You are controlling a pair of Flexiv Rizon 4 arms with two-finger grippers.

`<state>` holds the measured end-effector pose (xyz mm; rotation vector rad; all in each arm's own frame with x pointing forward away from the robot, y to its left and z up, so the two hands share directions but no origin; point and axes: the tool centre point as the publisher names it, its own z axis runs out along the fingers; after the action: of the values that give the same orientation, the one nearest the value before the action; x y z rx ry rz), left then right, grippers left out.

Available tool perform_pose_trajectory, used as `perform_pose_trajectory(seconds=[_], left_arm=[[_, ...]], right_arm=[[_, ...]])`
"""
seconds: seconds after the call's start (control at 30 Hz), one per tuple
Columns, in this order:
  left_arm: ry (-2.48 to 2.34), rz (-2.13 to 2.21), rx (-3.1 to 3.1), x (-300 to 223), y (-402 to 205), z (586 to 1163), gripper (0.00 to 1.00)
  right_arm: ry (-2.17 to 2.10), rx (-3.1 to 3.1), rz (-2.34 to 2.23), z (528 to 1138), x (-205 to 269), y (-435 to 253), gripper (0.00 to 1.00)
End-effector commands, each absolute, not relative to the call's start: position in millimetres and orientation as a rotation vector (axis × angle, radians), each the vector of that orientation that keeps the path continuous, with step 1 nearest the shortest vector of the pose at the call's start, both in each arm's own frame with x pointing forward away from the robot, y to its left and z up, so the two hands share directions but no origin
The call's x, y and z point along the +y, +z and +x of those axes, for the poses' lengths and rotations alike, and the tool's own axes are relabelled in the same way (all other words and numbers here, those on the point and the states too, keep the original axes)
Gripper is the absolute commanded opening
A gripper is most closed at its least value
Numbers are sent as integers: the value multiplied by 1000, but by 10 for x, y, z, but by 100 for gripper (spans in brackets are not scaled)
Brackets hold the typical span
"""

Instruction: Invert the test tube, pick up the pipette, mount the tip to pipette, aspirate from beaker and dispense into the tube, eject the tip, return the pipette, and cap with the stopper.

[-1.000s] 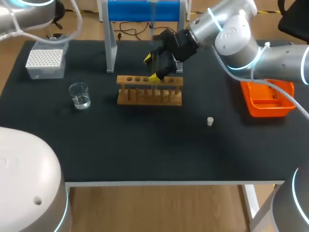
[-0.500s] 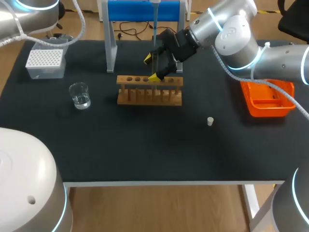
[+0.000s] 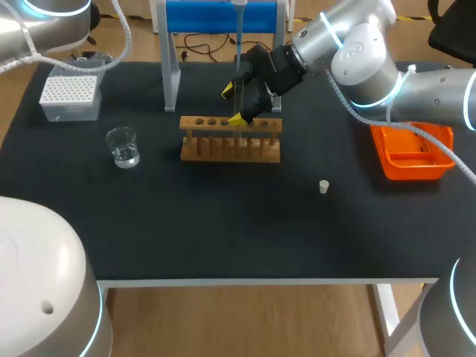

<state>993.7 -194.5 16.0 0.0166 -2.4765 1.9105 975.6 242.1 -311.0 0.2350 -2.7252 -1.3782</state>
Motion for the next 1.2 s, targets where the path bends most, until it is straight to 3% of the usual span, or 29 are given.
perform_pose_trajectory(seconds=[0.03,1.2], left_arm=[[1909,20,-2479,-1944,165,9927,0],[1972,37,-2481,-1968,20,9819,0]], right_arm=[[-1372,-2727,235,9753,2414,-3097,100],[-1372,-2727,235,9753,2414,-3097,100]])
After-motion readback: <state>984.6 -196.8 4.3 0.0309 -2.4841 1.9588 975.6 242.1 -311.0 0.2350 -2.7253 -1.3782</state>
